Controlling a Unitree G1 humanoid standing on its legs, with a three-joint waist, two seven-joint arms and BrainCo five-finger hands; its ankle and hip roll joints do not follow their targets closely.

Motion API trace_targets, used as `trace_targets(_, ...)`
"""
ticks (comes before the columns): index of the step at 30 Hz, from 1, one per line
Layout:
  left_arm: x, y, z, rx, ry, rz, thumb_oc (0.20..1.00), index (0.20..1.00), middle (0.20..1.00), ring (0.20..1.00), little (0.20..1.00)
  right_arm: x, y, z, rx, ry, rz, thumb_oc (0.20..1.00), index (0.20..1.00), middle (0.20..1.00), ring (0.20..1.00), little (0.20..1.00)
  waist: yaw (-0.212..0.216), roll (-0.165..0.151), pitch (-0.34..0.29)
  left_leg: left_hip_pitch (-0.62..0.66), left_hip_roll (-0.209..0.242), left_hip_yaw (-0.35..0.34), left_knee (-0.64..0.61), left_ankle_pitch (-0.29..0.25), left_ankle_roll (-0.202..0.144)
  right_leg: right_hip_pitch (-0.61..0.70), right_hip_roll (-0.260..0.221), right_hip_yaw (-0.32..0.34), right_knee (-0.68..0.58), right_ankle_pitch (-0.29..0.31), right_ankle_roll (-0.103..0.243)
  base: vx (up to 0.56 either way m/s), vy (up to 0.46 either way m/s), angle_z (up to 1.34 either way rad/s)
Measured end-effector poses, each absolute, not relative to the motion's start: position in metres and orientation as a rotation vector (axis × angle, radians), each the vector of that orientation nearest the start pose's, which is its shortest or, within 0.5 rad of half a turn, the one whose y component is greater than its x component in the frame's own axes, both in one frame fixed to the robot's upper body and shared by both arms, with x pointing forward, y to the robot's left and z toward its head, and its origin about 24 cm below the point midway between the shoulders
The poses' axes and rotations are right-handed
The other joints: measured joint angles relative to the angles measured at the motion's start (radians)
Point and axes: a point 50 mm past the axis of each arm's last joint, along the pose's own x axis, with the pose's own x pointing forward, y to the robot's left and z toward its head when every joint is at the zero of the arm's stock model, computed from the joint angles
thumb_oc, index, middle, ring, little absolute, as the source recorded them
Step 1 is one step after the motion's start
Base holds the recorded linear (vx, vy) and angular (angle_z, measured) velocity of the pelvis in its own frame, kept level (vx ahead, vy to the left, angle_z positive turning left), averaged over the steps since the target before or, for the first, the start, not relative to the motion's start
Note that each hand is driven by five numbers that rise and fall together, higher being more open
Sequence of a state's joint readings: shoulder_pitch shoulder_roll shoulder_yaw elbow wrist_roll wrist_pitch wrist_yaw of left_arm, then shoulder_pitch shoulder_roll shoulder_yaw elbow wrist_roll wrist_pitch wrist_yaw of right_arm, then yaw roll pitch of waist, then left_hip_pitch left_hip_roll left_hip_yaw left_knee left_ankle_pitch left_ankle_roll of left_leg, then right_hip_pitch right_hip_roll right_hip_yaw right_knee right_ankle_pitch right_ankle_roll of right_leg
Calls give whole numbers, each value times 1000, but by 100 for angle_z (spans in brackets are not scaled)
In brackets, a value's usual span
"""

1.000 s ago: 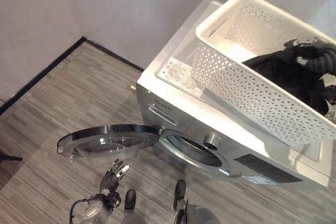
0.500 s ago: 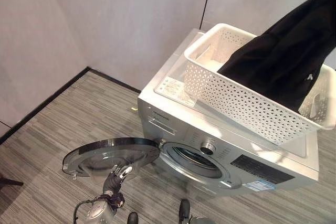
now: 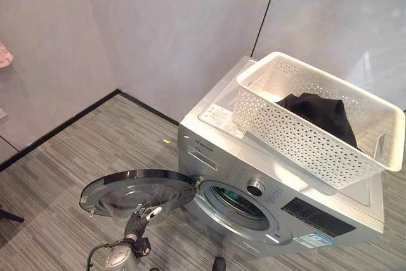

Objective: Grab the laundry basket,head to the washer,open it,put in the laundry and shut it.

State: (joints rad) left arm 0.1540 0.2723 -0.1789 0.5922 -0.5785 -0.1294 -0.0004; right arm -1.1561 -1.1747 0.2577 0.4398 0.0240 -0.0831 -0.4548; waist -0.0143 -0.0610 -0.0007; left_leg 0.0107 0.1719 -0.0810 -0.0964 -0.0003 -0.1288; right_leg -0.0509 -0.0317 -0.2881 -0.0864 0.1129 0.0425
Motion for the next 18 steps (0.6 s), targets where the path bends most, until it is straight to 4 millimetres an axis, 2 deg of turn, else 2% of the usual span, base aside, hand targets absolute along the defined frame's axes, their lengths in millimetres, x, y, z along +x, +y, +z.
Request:
trace_targets(2,157,212,-102,-239,635,165,1000,1000,1000,1000,1000,289,-302,406,-915,-921,-722,200,200,200,200,200,1,0,0,4,0,1,0,-1,1,3,0,0,0,-1,1,0,0,0)
trace_targets(4,154,212,-104,-240,645,170,1000,1000,1000,1000,1000,297,-307,388,-1000,-805,-620,200,200,200,200,200,-1,1,1,4,-1,3,0,-2,3,2,-1,2,0,-1,2,-12,6,-2)
trace_targets(5,153,212,-104,-242,647,170,1000,1000,1000,1000,1000,300,-308,383,-992,-763,-581,1000,1000,1000,1000,1000,-2,2,1,4,-1,4,0,-3,4,2,-1,3,0,-2,2,0,0,0)
trace_targets(6,154,212,-104,-243,647,168,1000,1000,1000,1000,1000,303,-310,379,-992,-732,-561,1000,1000,1000,1000,1000,-2,4,3,4,-1,5,0,-4,6,2,-1,3,0,-2,2,-40,13,-4)
trace_targets(7,154,211,-104,-249,644,160,1000,1000,1000,1000,1000,311,-321,366,-1039,-595,-489,1000,1000,1000,1000,1000,-4,2,4,4,-1,6,0,-2,2,0,-1,4,0,-1,2,-39,15,-4)
trace_targets(8,152,211,-105,-254,649,157,1000,1000,1000,1000,1000,320,-330,346,-1069,-430,-408,1000,1000,1000,1000,1000,-6,2,4,4,0,9,0,-2,2,-2,-1,6,0,-2,2,-37,15,-6)
trace_targets(9,151,211,-105,-259,652,157,1000,1000,1000,1000,1000,325,-331,335,-1077,-361,-350,1000,1000,1000,1000,1000,-11,2,5,4,-1,11,0,-2,2,-3,-1,7,0,-2,2,-28,12,-5)
trace_targets(11,148,208,-107,-272,658,148,1000,1000,1000,1000,1000,333,-334,300,-1184,-134,-184,1000,1000,1000,1000,1000,-19,1,6,1,0,11,0,-2,3,-5,-1,7,-5,-3,4,0,0,0)
trace_targets(13,144,207,-108,-281,665,133,1000,1000,1000,1000,1000,336,-332,287,-1221,-52,-106,1000,1000,1000,1000,1000,-26,0,6,-4,0,11,0,-3,4,-10,-1,7,-8,-6,8,-37,1,0)
trace_targets(18,141,207,-109,-314,671,140,1000,1000,1000,1000,1000,341,-321,271,-1263,27,16,1000,1000,1000,1000,1000,-28,-3,29,-14,1,12,0,0,-1,-22,1,8,-7,-4,6,0,0,0)
